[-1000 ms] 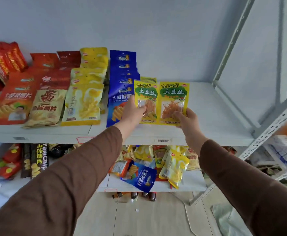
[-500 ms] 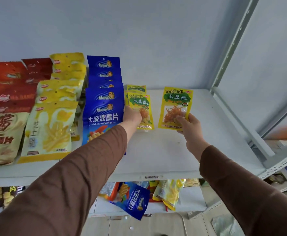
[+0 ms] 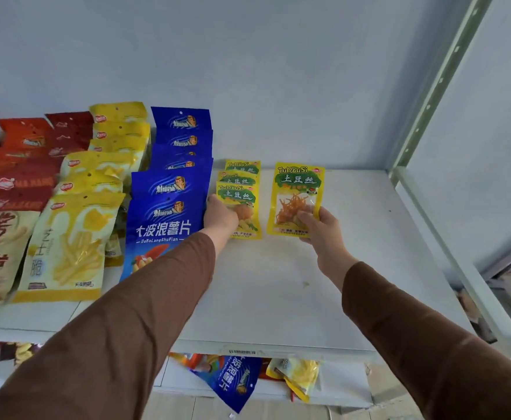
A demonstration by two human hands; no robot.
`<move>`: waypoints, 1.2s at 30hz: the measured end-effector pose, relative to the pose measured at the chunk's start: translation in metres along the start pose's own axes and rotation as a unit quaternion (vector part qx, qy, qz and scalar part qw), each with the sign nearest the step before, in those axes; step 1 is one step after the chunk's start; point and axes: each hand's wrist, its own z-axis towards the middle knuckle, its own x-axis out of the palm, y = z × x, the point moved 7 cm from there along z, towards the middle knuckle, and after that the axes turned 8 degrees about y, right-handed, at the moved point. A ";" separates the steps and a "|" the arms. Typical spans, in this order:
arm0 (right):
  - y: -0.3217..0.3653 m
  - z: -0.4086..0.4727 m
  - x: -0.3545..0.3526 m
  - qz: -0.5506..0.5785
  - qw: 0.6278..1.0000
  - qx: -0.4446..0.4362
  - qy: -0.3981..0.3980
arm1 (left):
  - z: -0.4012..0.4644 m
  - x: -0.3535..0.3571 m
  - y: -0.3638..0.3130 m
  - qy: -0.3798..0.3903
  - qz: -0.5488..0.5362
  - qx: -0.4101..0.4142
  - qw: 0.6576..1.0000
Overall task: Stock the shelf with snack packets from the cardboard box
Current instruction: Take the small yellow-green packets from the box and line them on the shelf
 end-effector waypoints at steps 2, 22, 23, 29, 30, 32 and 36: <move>-0.001 0.003 -0.001 0.002 1.000 0.004 0.005 | -0.002 0.001 -0.002 0.001 0.061 -0.002 0.998; -0.021 -0.001 0.056 -0.093 0.994 0.027 0.051 | -0.075 -0.076 -0.054 -0.035 0.271 0.313 0.910; -0.026 -0.003 0.064 -0.100 0.993 0.036 0.060 | -0.077 -0.086 -0.051 -0.041 0.308 0.320 0.895; -0.039 -0.012 0.090 -0.179 0.981 0.048 0.061 | -0.082 -0.124 -0.022 -0.058 0.377 0.309 0.871; -0.038 -0.012 0.091 -0.202 0.977 0.045 0.057 | -0.082 -0.126 -0.018 -0.056 0.379 0.307 0.871; -0.038 -0.012 0.092 -0.232 0.970 0.047 0.051 | -0.084 -0.128 -0.012 -0.052 0.381 0.308 0.870; -0.034 -0.013 0.095 -0.294 0.953 0.056 0.032 | -0.085 -0.130 -0.003 -0.047 0.382 0.310 0.869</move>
